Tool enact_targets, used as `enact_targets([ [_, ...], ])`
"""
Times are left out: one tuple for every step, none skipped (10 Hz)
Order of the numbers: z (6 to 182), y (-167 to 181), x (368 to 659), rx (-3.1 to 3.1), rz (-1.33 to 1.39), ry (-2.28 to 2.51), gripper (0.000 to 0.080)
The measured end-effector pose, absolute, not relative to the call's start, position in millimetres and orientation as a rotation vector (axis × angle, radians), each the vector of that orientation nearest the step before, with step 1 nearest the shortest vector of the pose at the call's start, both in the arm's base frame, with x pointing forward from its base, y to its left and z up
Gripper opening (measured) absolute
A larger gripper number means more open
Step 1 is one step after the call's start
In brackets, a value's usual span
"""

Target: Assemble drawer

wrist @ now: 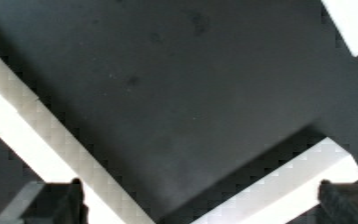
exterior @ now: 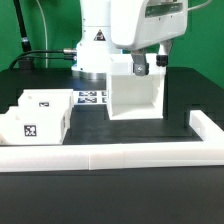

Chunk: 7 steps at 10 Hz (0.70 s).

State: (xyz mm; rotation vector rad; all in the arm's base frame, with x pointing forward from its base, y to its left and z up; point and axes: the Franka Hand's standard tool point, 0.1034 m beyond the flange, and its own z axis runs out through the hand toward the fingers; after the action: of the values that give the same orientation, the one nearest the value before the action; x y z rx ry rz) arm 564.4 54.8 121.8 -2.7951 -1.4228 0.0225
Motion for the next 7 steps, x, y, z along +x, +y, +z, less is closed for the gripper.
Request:
enact_targets([
  [121.8, 54.8, 564.4, -2.795, 0.023, -1.423, 0.0650],
  [121.8, 54.8, 564.4, -2.795, 0.023, -1.423, 0.0650],
  [121.8, 54.8, 564.4, -2.795, 0.023, -1.423, 0.0650],
  [121.8, 54.8, 564.4, -2.795, 0.023, -1.423, 0.0650],
  [121.8, 54.8, 564.4, -2.795, 0.023, -1.423, 0.0650],
  [121.8, 54.8, 564.4, -2.795, 0.023, -1.423, 0.0650],
  [122.8, 55.0, 563.8, -2.812, 0.011, -1.393, 0.0650],
])
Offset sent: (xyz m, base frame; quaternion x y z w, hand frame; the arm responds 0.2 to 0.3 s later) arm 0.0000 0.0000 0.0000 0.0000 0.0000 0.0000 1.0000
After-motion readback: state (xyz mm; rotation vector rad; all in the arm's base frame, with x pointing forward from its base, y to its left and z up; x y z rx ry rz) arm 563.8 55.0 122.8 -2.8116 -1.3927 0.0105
